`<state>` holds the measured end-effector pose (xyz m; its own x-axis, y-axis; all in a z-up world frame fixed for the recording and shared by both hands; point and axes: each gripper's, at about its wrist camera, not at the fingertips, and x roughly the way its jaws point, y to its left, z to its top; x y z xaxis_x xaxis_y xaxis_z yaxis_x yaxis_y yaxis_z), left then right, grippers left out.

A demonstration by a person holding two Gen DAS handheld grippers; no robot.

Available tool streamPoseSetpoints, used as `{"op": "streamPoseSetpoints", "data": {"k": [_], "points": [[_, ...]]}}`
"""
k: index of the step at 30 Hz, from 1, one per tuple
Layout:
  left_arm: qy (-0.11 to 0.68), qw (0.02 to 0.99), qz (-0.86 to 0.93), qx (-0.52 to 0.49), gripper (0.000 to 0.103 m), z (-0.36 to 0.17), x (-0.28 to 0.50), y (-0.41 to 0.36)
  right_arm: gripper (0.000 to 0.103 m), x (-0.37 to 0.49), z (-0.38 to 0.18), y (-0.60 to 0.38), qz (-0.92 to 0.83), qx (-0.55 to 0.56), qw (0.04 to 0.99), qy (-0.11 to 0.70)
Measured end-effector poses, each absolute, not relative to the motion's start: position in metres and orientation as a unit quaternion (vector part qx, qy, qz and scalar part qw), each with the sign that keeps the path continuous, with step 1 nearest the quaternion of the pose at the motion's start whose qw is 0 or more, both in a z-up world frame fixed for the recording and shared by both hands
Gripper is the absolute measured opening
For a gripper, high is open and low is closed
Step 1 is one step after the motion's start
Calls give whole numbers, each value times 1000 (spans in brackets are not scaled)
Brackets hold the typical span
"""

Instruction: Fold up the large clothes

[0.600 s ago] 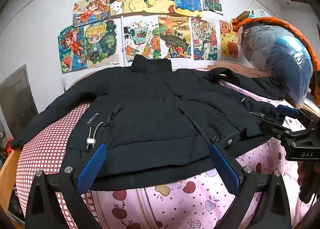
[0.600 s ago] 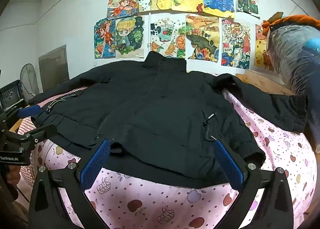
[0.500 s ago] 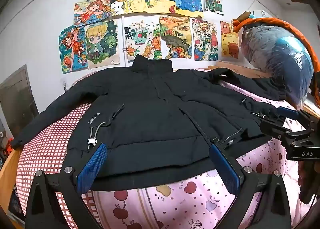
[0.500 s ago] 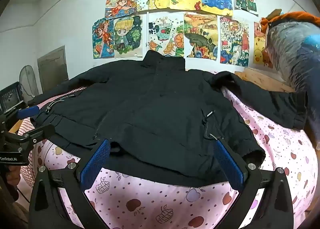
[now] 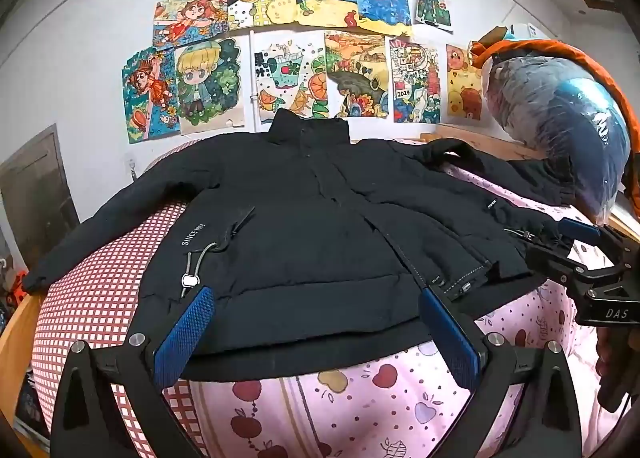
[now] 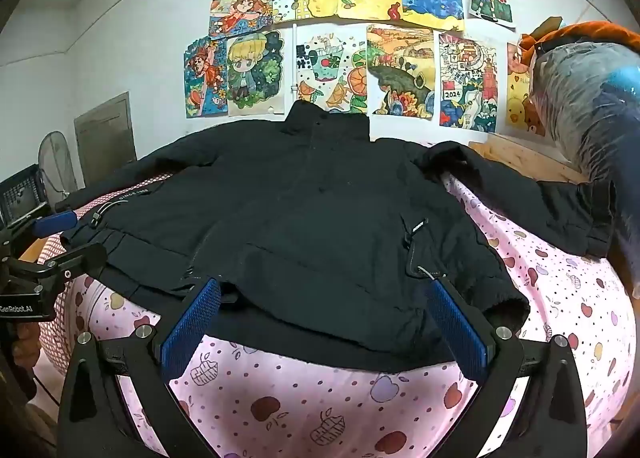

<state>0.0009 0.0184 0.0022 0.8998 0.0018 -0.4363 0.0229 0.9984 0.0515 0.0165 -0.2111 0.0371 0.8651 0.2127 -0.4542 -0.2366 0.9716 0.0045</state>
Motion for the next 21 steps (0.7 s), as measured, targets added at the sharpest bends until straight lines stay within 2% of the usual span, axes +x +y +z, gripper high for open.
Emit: {"op": "streamPoseSetpoints", "data": {"k": [21], "points": [[227,973,-8,27,103,5,2,24,102,18,33,-211,114,-18,964,238]]}}
